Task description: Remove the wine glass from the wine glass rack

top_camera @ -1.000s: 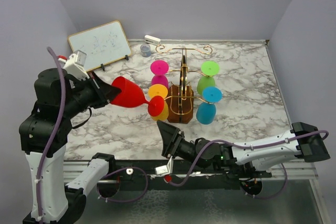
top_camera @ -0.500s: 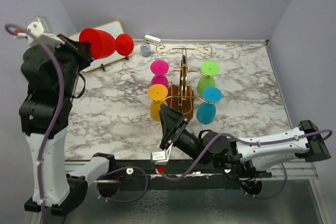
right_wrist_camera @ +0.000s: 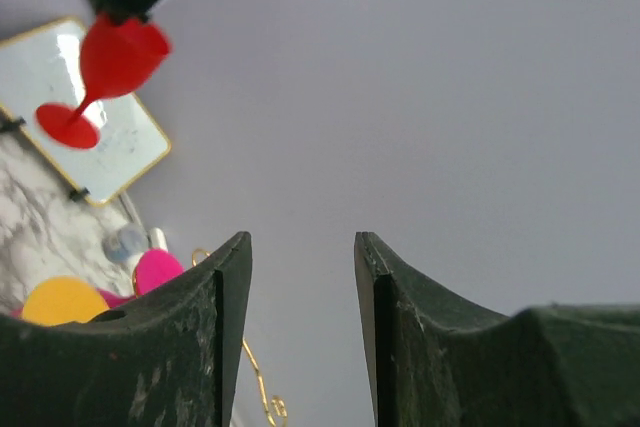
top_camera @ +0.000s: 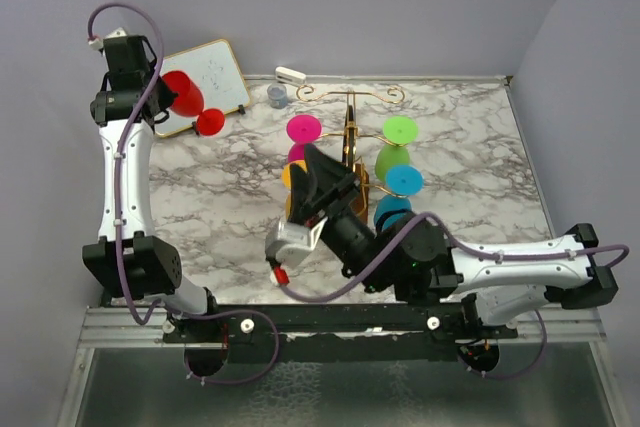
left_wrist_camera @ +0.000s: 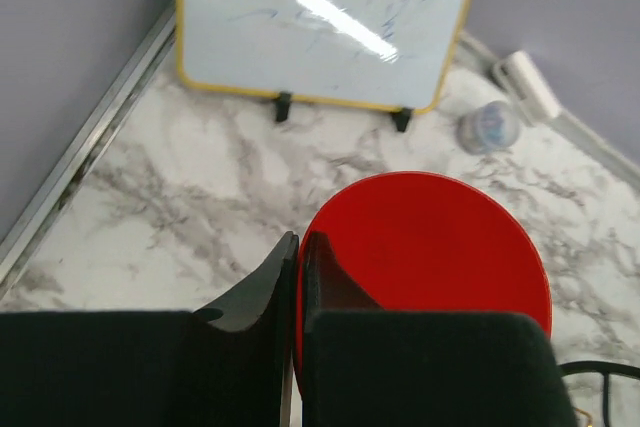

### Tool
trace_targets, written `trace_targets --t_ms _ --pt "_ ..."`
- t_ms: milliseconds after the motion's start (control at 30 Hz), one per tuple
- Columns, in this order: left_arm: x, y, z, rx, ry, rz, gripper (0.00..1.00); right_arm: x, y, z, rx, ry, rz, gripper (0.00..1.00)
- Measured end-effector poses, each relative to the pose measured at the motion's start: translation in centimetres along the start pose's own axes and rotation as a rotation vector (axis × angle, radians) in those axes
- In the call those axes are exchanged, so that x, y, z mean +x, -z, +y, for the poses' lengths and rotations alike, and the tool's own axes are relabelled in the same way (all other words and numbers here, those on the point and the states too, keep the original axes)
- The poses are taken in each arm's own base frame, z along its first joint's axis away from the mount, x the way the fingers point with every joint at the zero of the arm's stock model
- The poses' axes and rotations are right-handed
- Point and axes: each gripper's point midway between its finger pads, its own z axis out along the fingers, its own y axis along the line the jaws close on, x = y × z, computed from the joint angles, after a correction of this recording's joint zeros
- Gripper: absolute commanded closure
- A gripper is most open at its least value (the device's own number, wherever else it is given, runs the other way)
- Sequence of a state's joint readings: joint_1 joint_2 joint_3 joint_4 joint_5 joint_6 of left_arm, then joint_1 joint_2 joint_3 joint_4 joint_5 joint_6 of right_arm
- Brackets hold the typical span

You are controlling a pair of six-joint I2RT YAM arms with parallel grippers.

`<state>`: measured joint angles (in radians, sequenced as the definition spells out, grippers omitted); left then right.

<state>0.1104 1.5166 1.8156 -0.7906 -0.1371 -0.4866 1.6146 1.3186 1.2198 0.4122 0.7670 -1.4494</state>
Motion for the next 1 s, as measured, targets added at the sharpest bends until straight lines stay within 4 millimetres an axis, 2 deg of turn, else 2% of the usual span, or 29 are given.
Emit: trace_targets --t_ms 67,167,233,300,367,433,500,567,667,767,867,1000 --pt "2.1 -1.8 3.1 -0.062 0.019 0.069 1.0 -0.2 -1.3 -3.3 0.05 -0.122 0.024 0.51" --pt "4.7 -3.2 6.3 -0.128 0.031 0.134 1.0 1.6 -3.7 -8.8 0.143 -0.304 0.091 0.44" --pt "6.4 -3.8 7.6 -0.153 0.02 0.172 1.0 3.8 -4.8 -11.1 0.193 -0.375 0.154 0.44" --pt "8.5 -4.3 8.7 -0.174 -0.002 0.211 1.0 5.8 -6.0 -12.4 0.23 -0.439 0.221 0.44" --pt "10.2 -4.5 9.5 -0.191 -0.02 0.241 1.0 7.4 -7.4 -12.2 0.233 -0.496 0.282 0.44" --pt "11.9 -4.7 10.4 -0.21 -0.038 0.265 1.0 9.0 -8.5 -11.2 0.213 -0.546 0.342 0.44" --pt "13.3 -4.7 11.4 -0.236 -0.049 0.279 1.0 11.0 -9.1 -9.3 0.174 -0.608 0.412 0.44" --pt "14.1 -4.7 12.1 -0.256 -0.058 0.278 1.0 13.2 -8.9 -7.4 0.136 -0.664 0.485 0.44" --pt "14.0 -5.0 12.4 -0.279 -0.08 0.247 0.99 15.7 -7.7 -5.6 0.097 -0.757 0.565 0.44" --pt "13.2 -5.4 11.7 -0.284 -0.114 0.196 0.96 17.5 -5.1 -4.4 0.071 -0.838 0.628 0.44" --pt "12.7 -5.7 10.7 -0.279 -0.157 0.153 0.93 17.5 -2.5 -4.0 0.047 -0.93 0.637 0.44" --pt "12.6 -6.1 9.5 -0.273 -0.21 0.111 0.89 17.3 -0.6 -4.2 0.046 -1.004 0.628 0.44"
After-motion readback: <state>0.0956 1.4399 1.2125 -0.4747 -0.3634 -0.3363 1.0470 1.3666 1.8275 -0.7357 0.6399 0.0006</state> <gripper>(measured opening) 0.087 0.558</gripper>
